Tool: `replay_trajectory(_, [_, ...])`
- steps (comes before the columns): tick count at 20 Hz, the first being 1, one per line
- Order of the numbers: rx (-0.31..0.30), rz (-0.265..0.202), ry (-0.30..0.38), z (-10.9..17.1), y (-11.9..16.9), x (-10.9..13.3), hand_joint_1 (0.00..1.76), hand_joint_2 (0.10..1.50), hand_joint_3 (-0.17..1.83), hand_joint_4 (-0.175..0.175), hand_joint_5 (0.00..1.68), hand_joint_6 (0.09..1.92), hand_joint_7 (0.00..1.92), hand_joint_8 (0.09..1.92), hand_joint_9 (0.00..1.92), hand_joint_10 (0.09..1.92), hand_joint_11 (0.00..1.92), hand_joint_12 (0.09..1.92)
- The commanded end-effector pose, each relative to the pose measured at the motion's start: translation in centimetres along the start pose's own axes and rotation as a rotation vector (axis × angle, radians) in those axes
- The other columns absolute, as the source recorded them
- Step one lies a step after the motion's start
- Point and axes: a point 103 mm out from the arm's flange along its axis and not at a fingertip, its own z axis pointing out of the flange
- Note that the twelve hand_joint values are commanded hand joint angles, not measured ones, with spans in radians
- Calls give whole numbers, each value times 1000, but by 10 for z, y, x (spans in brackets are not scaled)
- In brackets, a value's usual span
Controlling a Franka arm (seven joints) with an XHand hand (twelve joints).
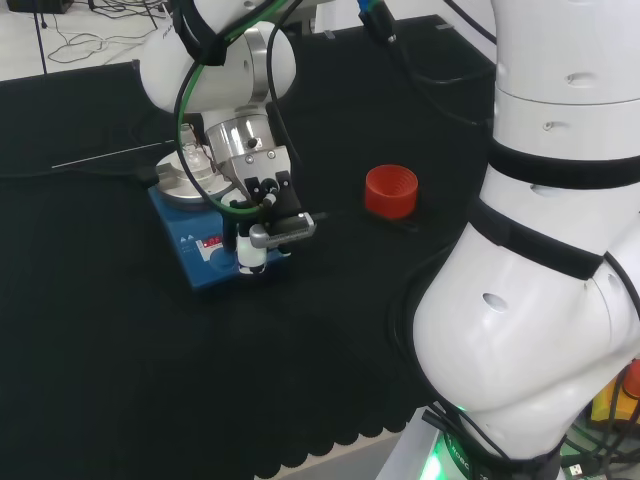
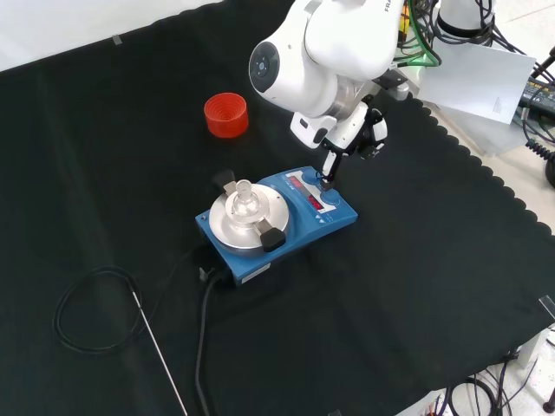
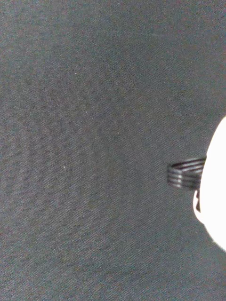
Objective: Turn on the heater.
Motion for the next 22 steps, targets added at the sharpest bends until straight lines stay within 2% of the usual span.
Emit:
replay_trajectory(1, [2, -8, -1, 1, 1, -2, 1479, 665, 1091, -42, 377, 240, 1640, 1665, 1735, 1605, 1270, 1323])
replay_trajectory(4, [1, -5, -16, 2, 2, 5, 1479, 664, 1093, -42, 381, 241, 1640, 1665, 1736, 1605, 1270, 1323])
replay_trajectory(10, [1, -13, -16, 2, 1, 2, 1479, 662, 1098, -43, 387, 241, 1641, 1666, 1738, 1603, 1270, 1324])
replay_trajectory(14, [7, -3, -28, 1, 3, 16, 1478, 661, 1101, -43, 389, 241, 1641, 1666, 1740, 1602, 1270, 1324])
replay_trajectory(18, [2, -15, -18, 1, 3, 8, 1479, 660, 1103, -43, 392, 241, 1641, 1665, 1741, 1601, 1271, 1325])
replay_trajectory(22, [10, -5, -31, 2, 5, 20, 1479, 659, 1106, -43, 395, 242, 1644, 1663, 1742, 1600, 1271, 1326])
